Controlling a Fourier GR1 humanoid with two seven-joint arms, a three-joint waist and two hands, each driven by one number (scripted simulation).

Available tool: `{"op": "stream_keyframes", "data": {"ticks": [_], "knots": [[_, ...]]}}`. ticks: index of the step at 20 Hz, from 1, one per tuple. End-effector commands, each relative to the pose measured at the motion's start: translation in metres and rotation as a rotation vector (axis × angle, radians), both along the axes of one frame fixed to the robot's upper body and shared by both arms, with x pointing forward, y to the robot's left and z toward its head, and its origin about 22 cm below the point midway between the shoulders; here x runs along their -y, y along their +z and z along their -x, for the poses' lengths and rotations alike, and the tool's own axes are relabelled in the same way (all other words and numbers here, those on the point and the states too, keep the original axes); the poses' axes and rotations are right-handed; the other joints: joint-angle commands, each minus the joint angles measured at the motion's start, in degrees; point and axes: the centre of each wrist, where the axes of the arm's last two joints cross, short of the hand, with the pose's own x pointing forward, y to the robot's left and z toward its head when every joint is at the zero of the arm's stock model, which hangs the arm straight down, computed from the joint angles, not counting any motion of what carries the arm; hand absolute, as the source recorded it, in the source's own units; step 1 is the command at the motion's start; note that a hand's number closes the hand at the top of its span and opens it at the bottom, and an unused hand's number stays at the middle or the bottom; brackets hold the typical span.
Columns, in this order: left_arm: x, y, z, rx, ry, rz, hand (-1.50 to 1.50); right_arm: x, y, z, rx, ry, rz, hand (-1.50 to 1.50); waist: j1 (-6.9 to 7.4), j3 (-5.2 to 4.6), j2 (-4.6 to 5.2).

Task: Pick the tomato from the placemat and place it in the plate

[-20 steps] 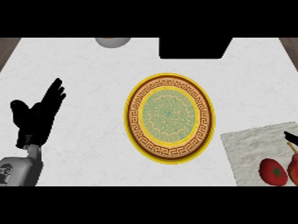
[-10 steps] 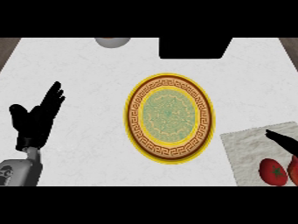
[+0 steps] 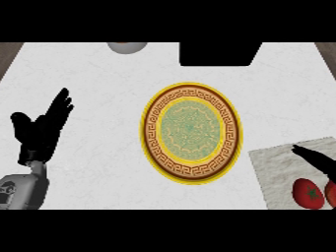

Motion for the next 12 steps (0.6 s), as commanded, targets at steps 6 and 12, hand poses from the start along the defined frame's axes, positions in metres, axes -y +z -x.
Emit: {"op": "stream_keyframes", "data": {"ticks": [6, 12], "knots": [[0.010, -0.002, -0.005, -0.017, 0.003, -0.006, 0.00, -0.024, -0.012, 0.005, -0.076, 0.171, 0.046, 1.50, -0.13, -0.01, 0.00], [-0.003, 0.016, 0.002, -0.014, 0.003, -0.001, 0.00, -0.038, -0.020, 0.007, -0.041, 0.170, 0.004, 1.50, -0.07, 0.00, -0.07]]}}
